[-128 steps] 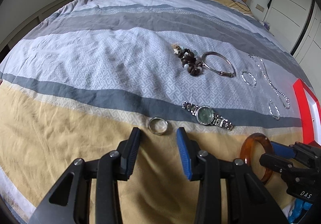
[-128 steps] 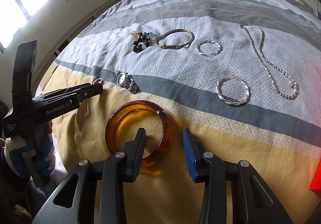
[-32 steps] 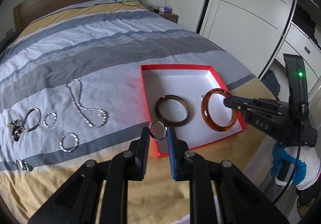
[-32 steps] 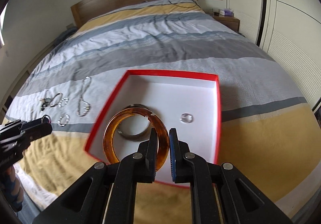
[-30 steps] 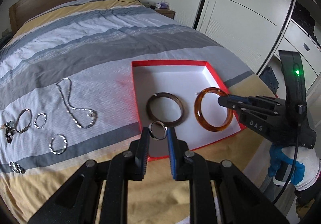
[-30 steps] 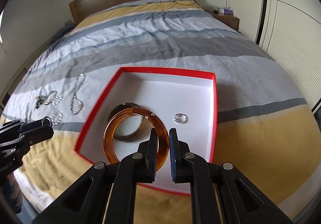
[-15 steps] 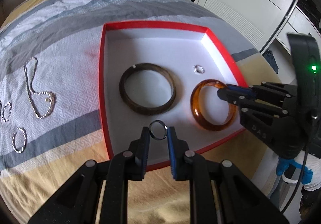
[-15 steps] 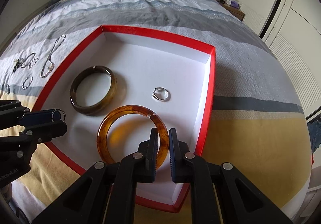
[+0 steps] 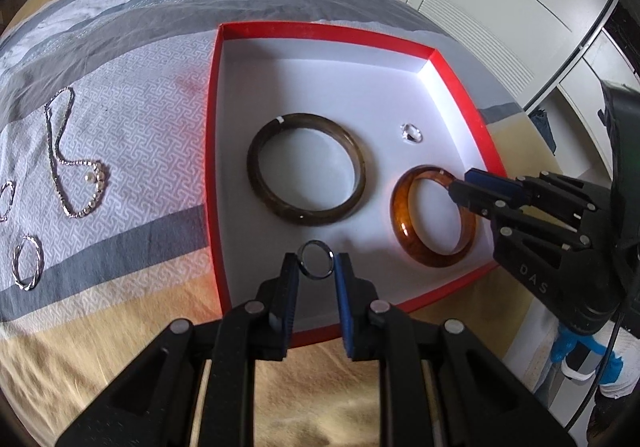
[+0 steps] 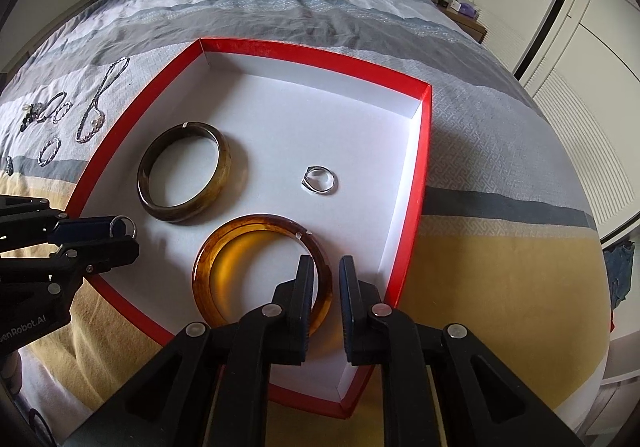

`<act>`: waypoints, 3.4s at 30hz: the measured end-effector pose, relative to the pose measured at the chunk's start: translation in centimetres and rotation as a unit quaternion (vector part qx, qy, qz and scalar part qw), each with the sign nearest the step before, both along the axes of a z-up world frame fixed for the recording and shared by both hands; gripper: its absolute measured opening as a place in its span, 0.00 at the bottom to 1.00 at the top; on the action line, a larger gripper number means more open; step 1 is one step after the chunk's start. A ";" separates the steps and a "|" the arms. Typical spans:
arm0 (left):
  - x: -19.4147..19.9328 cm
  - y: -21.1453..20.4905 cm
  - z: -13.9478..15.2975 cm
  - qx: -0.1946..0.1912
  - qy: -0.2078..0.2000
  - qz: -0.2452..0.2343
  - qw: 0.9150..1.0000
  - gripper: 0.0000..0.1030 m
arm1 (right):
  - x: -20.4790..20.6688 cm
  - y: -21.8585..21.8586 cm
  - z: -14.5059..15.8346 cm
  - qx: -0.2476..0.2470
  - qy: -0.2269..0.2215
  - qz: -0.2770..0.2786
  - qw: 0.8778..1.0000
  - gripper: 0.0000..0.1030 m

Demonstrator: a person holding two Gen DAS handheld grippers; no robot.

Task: Organize jewelry
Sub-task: 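Lower the silver band ring into the red box and open the left tool, then withdraw both open tools from the red box, then move the right tool toward the silver chain necklace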

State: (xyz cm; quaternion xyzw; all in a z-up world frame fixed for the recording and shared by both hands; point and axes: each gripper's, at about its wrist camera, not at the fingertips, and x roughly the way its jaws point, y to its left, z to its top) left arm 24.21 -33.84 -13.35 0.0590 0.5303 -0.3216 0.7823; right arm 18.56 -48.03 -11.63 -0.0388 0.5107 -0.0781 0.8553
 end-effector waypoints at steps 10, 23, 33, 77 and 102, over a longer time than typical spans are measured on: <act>-1.2 0.6 2.4 -0.013 -0.009 -0.005 1.000 0.27 | -2.3 0.1 4.4 0.023 -0.063 -0.029 0.997 0.24; -6.4 5.2 8.6 -0.028 -0.064 0.013 0.997 0.28 | -8.9 1.9 8.5 0.077 -0.106 -0.062 0.989 0.36; -11.2 12.5 12.3 0.002 -0.107 0.057 0.993 0.28 | -13.1 7.0 11.2 0.109 -0.128 -0.036 0.985 0.40; -22.5 36.5 16.5 0.045 -0.207 0.315 0.925 0.46 | -20.3 21.1 16.0 0.137 -0.190 0.049 0.971 0.53; -15.3 37.1 8.2 0.093 -0.118 0.324 0.934 0.46 | -12.2 22.2 8.0 0.156 -0.113 0.088 0.977 0.53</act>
